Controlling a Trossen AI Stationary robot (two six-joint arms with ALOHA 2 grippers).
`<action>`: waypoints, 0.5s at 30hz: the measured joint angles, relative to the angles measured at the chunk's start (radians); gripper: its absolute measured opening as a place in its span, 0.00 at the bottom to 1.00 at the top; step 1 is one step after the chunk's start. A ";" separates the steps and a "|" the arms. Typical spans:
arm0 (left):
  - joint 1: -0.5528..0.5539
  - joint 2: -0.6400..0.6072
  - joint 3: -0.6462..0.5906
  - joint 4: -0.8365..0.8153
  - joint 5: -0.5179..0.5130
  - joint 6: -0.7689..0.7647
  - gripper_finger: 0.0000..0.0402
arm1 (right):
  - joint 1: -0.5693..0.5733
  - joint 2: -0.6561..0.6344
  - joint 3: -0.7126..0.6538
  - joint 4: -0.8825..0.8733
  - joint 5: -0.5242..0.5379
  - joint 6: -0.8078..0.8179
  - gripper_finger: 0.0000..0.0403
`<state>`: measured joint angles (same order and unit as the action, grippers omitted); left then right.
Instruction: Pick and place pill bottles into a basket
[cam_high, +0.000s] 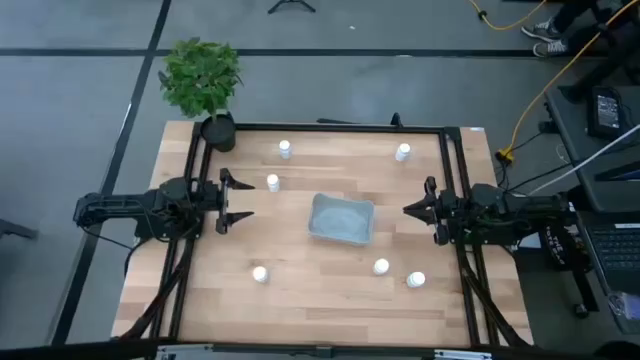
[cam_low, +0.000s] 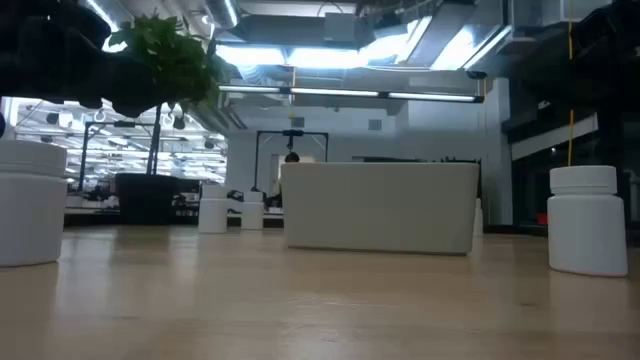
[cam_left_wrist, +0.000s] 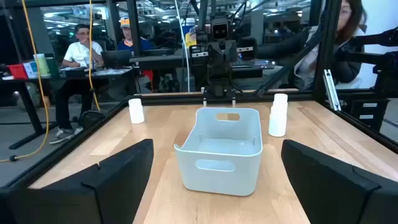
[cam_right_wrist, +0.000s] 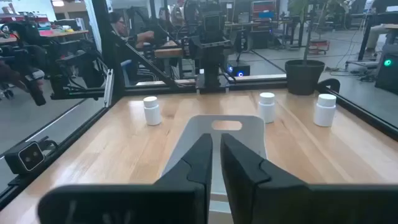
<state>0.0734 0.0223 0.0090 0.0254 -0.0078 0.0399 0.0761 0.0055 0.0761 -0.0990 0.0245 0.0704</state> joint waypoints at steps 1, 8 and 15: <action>0.000 0.000 0.000 0.000 0.000 0.000 0.87 | 0.000 0.000 0.000 0.000 0.000 0.000 0.09; 0.000 0.000 0.000 0.000 0.000 0.000 0.87 | 0.000 0.000 0.000 0.002 0.000 0.000 0.09; 0.000 0.000 0.000 0.000 0.000 -0.014 0.87 | 0.000 0.000 0.000 0.091 0.018 0.084 0.09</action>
<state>0.0735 0.0223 0.0089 0.0257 -0.0074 0.0259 0.0757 0.0055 0.0761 -0.0081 0.0423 0.1544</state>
